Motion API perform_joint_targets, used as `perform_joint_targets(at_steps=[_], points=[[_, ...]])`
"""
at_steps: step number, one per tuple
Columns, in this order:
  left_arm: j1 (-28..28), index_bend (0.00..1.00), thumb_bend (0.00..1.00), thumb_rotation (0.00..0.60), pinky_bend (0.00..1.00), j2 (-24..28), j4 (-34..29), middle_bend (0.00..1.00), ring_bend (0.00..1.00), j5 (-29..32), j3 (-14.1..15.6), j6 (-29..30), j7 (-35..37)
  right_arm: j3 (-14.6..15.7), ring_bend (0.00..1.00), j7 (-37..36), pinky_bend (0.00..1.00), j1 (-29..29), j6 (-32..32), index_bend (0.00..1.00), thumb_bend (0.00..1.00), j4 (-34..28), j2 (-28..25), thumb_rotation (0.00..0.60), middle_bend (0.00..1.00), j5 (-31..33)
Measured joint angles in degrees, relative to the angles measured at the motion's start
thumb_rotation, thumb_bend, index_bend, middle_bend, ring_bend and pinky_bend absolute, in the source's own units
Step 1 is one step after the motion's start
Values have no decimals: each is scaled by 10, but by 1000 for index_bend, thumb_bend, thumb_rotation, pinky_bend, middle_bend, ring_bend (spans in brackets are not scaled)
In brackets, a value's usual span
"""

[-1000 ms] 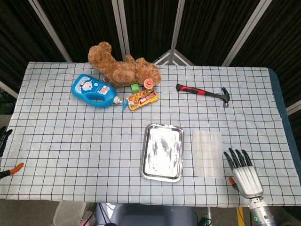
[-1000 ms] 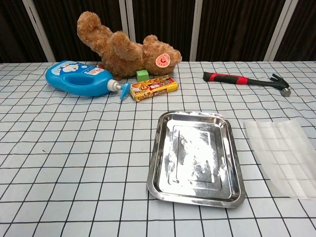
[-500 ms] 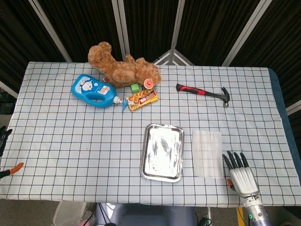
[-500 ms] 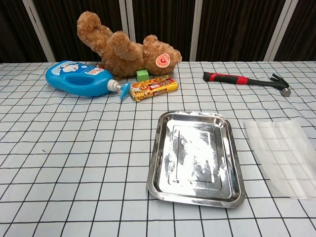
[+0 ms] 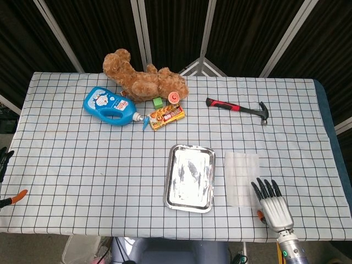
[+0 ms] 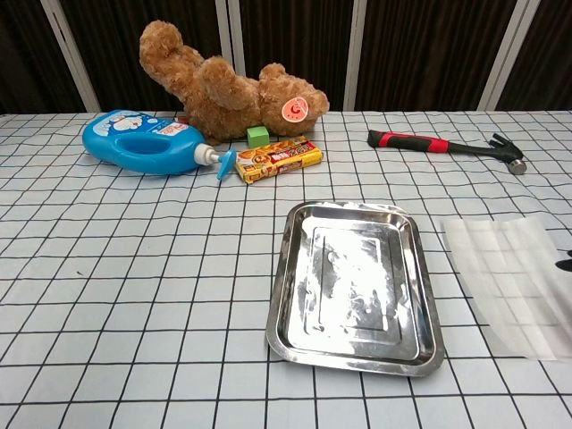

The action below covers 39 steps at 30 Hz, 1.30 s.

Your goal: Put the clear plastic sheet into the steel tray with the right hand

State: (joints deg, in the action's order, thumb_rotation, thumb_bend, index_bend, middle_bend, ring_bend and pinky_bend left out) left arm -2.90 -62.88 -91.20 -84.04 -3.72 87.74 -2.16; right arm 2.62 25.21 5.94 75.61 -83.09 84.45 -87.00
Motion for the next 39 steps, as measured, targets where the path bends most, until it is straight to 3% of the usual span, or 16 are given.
perform_joint_targets(at_steps=[39], points=[[-1, 0, 0, 600, 0, 0, 1, 0, 0, -3, 1, 1, 0, -11, 0, 18, 0, 4, -14, 0, 380, 22, 23, 600, 0, 42]])
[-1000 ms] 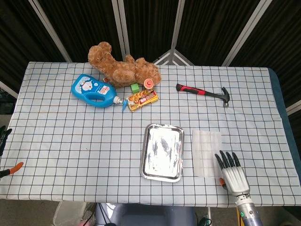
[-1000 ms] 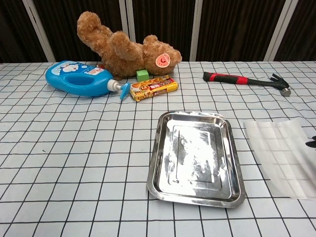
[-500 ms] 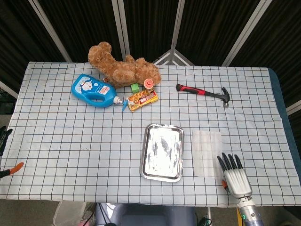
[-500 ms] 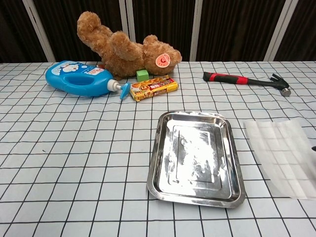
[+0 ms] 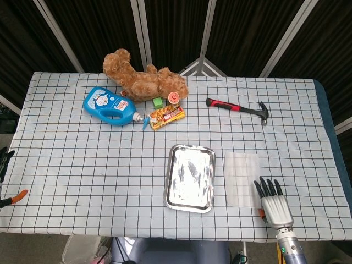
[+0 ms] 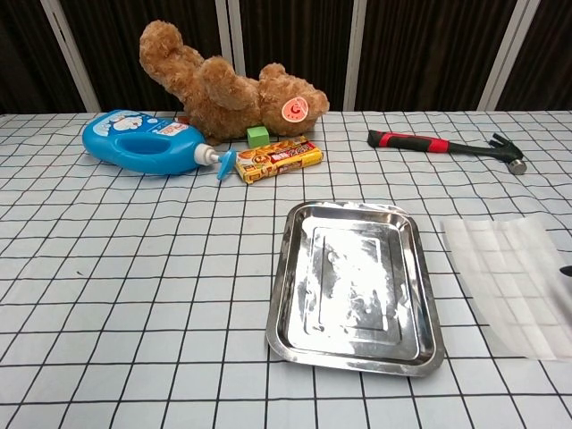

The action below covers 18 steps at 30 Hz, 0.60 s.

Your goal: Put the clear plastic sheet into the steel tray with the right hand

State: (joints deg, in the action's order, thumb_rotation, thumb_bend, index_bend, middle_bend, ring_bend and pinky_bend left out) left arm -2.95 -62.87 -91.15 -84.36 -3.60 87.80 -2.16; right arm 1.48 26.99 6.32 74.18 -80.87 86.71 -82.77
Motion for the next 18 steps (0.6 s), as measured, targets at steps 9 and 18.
perform_joint_targets(at_steps=[9, 18], points=[[0, 0, 0, 600, 0, 0, 0, 0, 0, 1, 0, 0, 0, 1, 0, 4, 0, 3, 5, 0, 388, -7, 3, 600, 0, -7], [0, 0, 0, 600, 0, 1, -2, 0, 0, 3, 0, -2, 1, -8, 0, 11, 0, 11, -2, 0, 394, -7, 9, 600, 0, 3]])
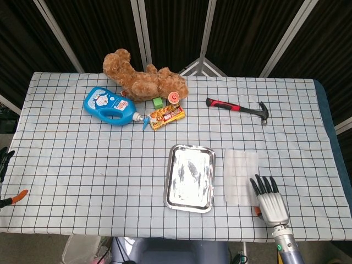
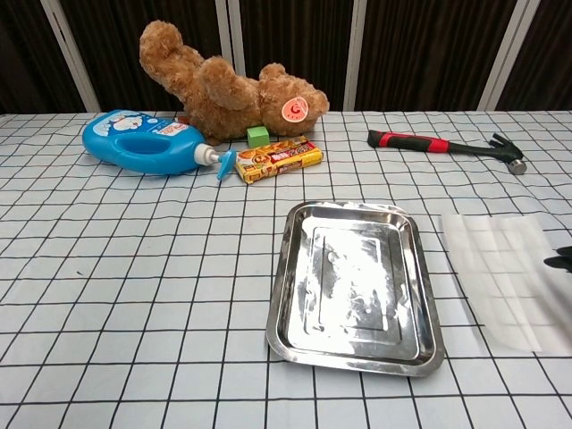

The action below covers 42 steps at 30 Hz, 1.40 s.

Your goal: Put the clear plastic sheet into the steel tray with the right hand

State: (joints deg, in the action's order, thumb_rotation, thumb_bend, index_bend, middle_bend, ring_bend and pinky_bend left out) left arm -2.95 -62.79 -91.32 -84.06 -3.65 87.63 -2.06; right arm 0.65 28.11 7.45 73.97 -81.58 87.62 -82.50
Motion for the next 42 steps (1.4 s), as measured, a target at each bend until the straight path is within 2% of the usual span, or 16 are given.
perform_joint_targets(at_steps=[5, 11, 15, 21, 26, 42], points=[[0, 0, 0, 600, 0, 1, -1, 0, 0, 1, 0, -1, 1, -7, 0, 4, 0, 5, -7, 9, 395, 4, 5, 600, 0, 12], [-1, 0, 0, 600, 0, 1, -1, 0, 0, 1, 0, -3, 2, -12, 0, -4, 0, 14, -7, 216, 395, 11, 10, 600, 0, 6], [-1, 0, 0, 600, 0, 1, -1, 0, 0, 2, 0, -3, 3, -17, 0, -23, 0, 21, -1, 397, 411, 18, 18, 600, 48, -7], [-2, 0, 0, 600, 0, 1, -1, 0, 0, 4, -1, -6, 4, -18, 0, -49, 0, 28, 12, 539, 448, 32, 30, 600, 101, -27], [-2, 0, 0, 600, 0, 2, -2, 0, 0, 5, -1, -7, 7, -19, 0, -64, 0, 31, 18, 577, 478, 35, 34, 600, 120, -34], [-3, 0, 0, 600, 0, 2, 0, 0, 0, 2, -1, -5, 8, -21, 0, -78, 0, 36, 36, 582, 484, 13, 23, 600, 127, -47]])
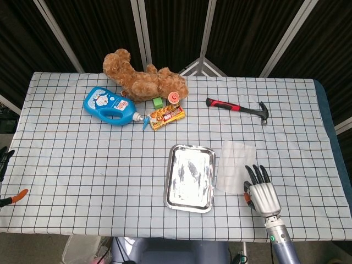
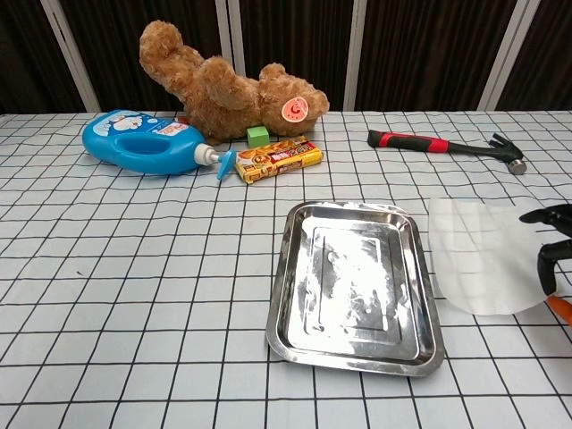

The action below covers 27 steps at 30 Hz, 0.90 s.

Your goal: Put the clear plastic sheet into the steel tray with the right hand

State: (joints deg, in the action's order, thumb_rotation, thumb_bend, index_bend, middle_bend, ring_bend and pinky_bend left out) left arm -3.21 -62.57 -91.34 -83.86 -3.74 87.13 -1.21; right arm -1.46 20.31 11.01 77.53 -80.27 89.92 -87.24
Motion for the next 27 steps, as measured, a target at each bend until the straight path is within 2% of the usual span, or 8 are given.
perform_joint_targets(at_steps=[4, 8, 15, 19, 23, 27], points=[[-1, 0, 0, 600, 0, 0, 1, 0, 0, 0, 0, 0, -1, -15, 0, -7, 0, 7, 11, 595, 485, -32, -8, 600, 137, -5], [0, 0, 0, 600, 0, -1, 1, 0, 0, -2, 0, 1, -1, -37, 0, -4, 0, 19, 17, 599, 485, -90, -18, 600, 139, -10], [-1, 0, 0, 600, 0, 0, 3, 0, 0, -1, 0, -1, 3, -92, 0, 48, 0, 57, 15, 600, 493, -226, -27, 600, 140, -7], [-2, 0, 0, 600, 0, 1, 4, 0, 0, 0, 0, -3, 4, -113, 0, 85, 0, 75, 13, 600, 497, -310, -19, 600, 140, 4], [-2, 0, 0, 600, 0, 1, 4, 0, 0, -2, 0, -2, 6, -104, 0, 124, 0, 83, 14, 600, 497, -351, -2, 600, 140, 3], [-2, 0, 0, 600, 0, 1, 4, 0, 0, -4, 1, -1, 6, -64, 0, 112, 0, 76, 18, 600, 497, -342, 9, 600, 140, -7]])
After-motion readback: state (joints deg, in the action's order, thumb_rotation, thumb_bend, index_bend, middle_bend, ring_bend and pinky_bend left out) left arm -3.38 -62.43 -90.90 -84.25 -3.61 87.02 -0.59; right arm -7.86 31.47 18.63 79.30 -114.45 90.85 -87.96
